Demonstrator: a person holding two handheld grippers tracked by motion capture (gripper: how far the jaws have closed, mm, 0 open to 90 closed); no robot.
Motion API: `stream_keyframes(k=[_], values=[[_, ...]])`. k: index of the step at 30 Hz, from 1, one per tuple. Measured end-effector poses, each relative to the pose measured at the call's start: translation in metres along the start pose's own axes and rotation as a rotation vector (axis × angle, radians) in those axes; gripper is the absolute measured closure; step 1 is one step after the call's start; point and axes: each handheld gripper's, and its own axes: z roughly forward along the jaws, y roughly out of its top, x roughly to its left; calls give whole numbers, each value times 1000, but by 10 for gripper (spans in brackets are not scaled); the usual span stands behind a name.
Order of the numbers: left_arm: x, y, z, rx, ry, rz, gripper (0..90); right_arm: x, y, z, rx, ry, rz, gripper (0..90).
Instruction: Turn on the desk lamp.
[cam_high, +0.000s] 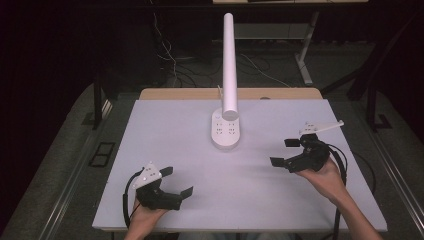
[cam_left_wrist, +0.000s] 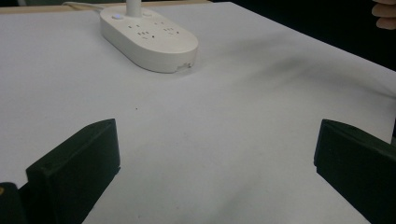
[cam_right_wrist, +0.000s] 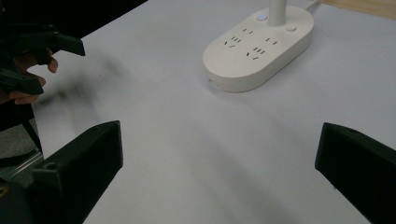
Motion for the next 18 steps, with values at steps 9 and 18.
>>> stream_keyframes(k=[9, 18], values=[[0, 0, 0, 1, 1, 1, 0, -4, 9, 6, 14, 0, -8, 7], [0, 0, 0, 2, -1, 2, 0, -7, 29, 19, 36, 0, -26, 7]])
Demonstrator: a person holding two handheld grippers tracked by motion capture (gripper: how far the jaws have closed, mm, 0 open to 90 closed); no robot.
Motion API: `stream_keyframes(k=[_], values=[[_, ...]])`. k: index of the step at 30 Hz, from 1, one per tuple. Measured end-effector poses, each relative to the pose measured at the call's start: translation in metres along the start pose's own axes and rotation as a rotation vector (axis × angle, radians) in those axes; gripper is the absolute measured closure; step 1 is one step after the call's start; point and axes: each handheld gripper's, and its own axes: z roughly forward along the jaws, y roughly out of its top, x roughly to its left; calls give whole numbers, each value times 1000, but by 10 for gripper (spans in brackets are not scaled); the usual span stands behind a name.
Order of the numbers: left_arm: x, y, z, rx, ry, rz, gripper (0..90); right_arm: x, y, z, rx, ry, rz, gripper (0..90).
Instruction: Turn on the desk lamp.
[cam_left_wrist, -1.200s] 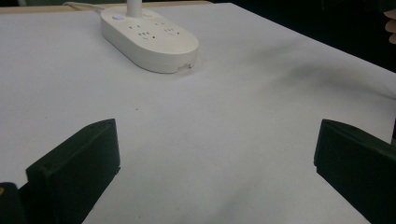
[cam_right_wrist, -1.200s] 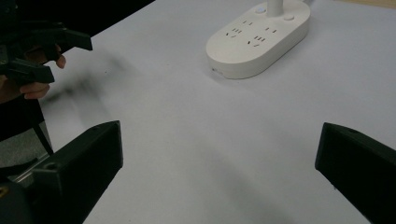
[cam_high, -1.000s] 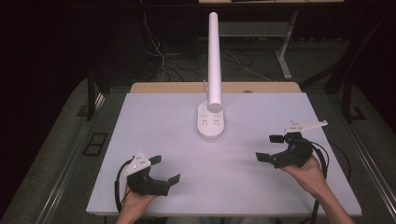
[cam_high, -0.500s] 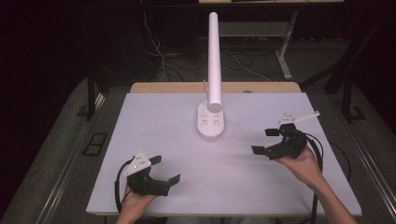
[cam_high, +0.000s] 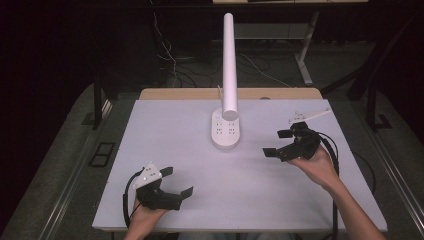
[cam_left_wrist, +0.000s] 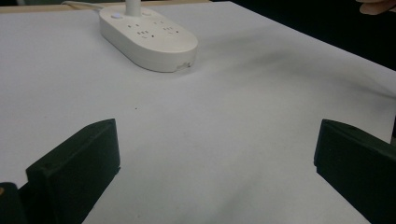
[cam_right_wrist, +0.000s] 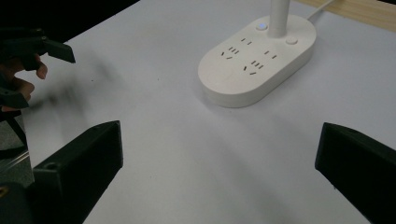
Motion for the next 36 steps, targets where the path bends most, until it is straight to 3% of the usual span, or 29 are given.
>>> stream_keyframes(k=[21, 36], values=[[0, 0, -2, -12, -3, -8, 0, -13, 33, 22, 25, -11, -13, 7], [1, 0, -4, -16, -6, -5, 0, -26, 53, 49, 39, -16, -6, 8]])
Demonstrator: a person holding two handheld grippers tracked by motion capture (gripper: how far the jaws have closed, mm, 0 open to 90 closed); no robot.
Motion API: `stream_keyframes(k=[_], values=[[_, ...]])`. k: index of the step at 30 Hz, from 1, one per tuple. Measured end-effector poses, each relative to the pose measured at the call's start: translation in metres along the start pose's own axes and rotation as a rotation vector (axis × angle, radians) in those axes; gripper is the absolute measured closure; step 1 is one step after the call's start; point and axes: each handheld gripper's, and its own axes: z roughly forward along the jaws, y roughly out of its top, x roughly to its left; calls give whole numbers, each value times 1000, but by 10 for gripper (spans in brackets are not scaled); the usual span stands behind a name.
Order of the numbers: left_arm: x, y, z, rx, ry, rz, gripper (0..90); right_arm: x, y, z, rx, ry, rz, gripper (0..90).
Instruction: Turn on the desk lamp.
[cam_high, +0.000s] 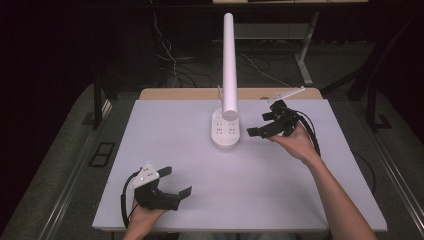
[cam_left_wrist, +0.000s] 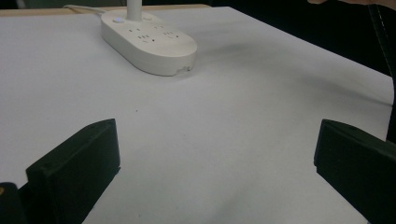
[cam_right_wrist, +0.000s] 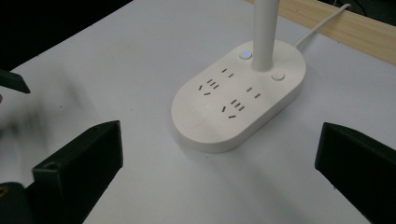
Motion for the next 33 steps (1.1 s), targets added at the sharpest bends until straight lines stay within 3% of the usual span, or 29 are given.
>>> stream_keyframes(k=[25, 27, 33], values=[[0, 0, 1, 8, -12, 14, 0, -18, 35, 58, 30, -5, 26, 13], [0, 0, 1, 9, -11, 16, 0, -20, 37, 59, 13, -13, 12, 142], [0, 0, 1, 1, -10, 9, 0, -27, 38, 67, 8, -28, 22, 229]])
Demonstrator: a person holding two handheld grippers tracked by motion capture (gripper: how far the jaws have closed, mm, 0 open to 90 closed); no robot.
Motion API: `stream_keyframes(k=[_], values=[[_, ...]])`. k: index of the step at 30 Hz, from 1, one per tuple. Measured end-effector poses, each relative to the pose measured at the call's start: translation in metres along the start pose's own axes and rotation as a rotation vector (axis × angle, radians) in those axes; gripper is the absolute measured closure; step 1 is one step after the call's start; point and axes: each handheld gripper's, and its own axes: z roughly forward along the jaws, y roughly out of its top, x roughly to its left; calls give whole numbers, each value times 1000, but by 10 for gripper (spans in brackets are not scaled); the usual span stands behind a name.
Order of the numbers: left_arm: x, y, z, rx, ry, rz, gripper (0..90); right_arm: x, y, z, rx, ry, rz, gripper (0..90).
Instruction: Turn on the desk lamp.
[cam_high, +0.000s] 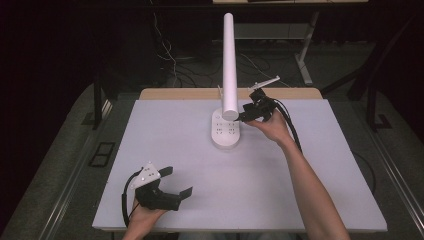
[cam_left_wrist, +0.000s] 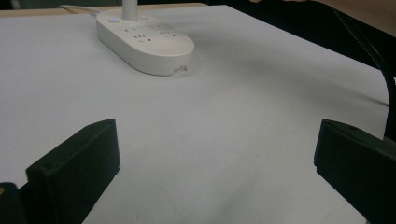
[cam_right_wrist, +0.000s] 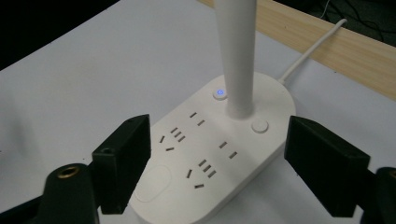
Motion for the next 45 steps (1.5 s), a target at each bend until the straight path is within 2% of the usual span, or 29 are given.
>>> stream_keyframes(k=[2, 5, 6, 7, 10, 15, 22, 23, 26, 39, 45], values=[[1, 0, -1, -3, -6, -6, 0, -5, -1, 3, 3, -10, 5, 322], [1, 1, -1, -6, -8, -7, 0, -11, -2, 6, -3, -21, 1, 411], [1, 1, -1, -6, -8, -7, 0, -11, -2, 6, -3, -21, 1, 411], [1, 1, -1, -6, -8, -7, 0, -15, -3, 8, -6, -27, 13, 463], [1, 1, 0, -5, -10, -6, 0, -19, -4, 9, -15, -30, 27, 506], [1, 1, 0, -6, -10, -6, 0, -29, -7, 15, -42, -20, 85, 627], [2, 1, -1, -10, -6, -10, 0, -36, -10, 25, -63, -6, 129, 750], [2, 1, -1, -9, -4, -10, 0, -37, -11, 28, -64, -7, 134, 799], [2, 1, -1, -8, -4, -9, 0, -40, -13, 31, -64, 1, 154, 872], [2, 1, -1, -4, -5, -7, 0, -47, -20, 49, -62, -5, 214, 898], [3, 1, 1, -1, -5, -7, 0, -52, -22, 56, -87, 19, 250, 898]])
